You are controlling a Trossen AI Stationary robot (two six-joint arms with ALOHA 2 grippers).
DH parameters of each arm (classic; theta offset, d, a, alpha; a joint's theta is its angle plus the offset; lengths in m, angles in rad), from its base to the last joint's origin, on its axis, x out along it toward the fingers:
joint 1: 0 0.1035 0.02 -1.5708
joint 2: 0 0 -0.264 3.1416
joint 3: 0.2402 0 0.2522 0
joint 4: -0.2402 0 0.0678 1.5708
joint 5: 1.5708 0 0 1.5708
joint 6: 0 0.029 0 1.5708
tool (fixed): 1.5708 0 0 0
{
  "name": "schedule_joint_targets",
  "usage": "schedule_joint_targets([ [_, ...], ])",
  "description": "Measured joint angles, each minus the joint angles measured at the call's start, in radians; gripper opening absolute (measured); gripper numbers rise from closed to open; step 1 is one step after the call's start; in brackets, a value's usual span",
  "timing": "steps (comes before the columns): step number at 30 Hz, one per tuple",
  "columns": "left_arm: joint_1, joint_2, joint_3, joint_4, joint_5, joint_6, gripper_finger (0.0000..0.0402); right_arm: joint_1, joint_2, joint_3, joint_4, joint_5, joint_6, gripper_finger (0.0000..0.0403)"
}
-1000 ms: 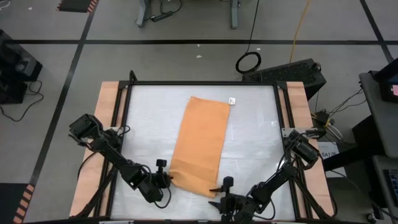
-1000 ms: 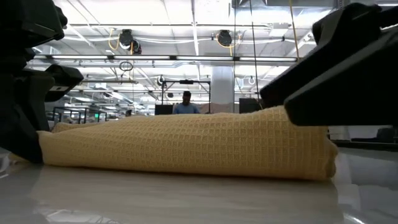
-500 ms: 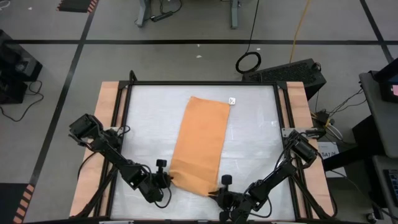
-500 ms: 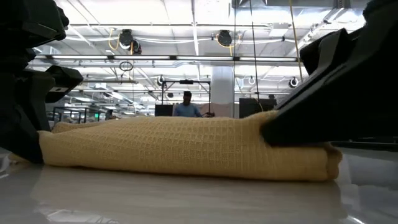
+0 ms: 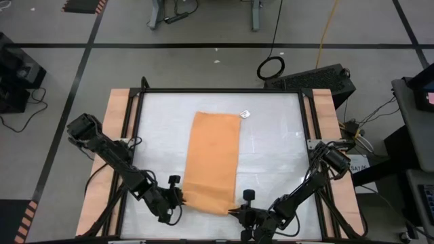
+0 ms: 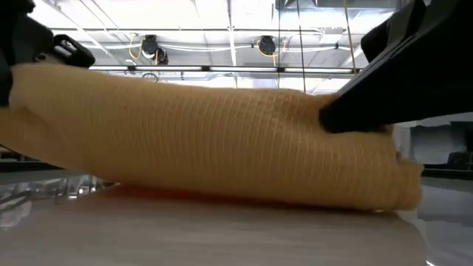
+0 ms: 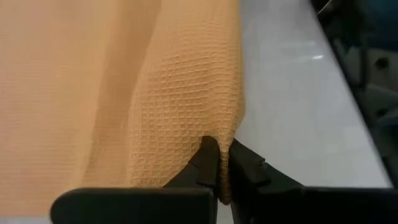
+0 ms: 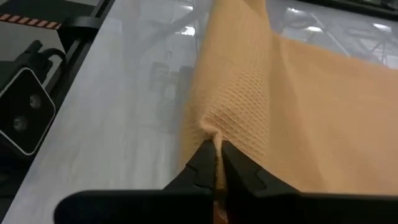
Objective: Roll towel into tight, uniform cylinder
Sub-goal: Roll the yellow towel
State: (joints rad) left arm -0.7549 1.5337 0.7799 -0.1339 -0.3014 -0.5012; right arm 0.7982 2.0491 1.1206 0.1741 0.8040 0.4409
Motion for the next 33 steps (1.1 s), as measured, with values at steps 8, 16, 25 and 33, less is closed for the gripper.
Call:
schedule_joint_targets([
  [8, 0.081, -0.015, 0.001, -0.021, 0.076, -0.086, 0.0018, -0.056, -0.034, 0.000, -0.128, -0.062, 0.076, 0.0002],
  [16, 0.167, -0.015, 0.001, -0.106, 0.132, -0.156, 0.0018, -0.104, -0.046, -0.001, -0.179, -0.101, 0.037, 0.0002],
  [25, 0.246, -0.015, 0.001, -0.162, 0.136, -0.201, 0.0018, -0.139, -0.079, -0.001, -0.248, -0.118, 0.048, 0.0020],
  [33, 0.285, -0.015, 0.000, -0.175, 0.137, -0.236, 0.0018, -0.112, -0.222, 0.000, -0.435, -0.029, 0.083, 0.0110],
])
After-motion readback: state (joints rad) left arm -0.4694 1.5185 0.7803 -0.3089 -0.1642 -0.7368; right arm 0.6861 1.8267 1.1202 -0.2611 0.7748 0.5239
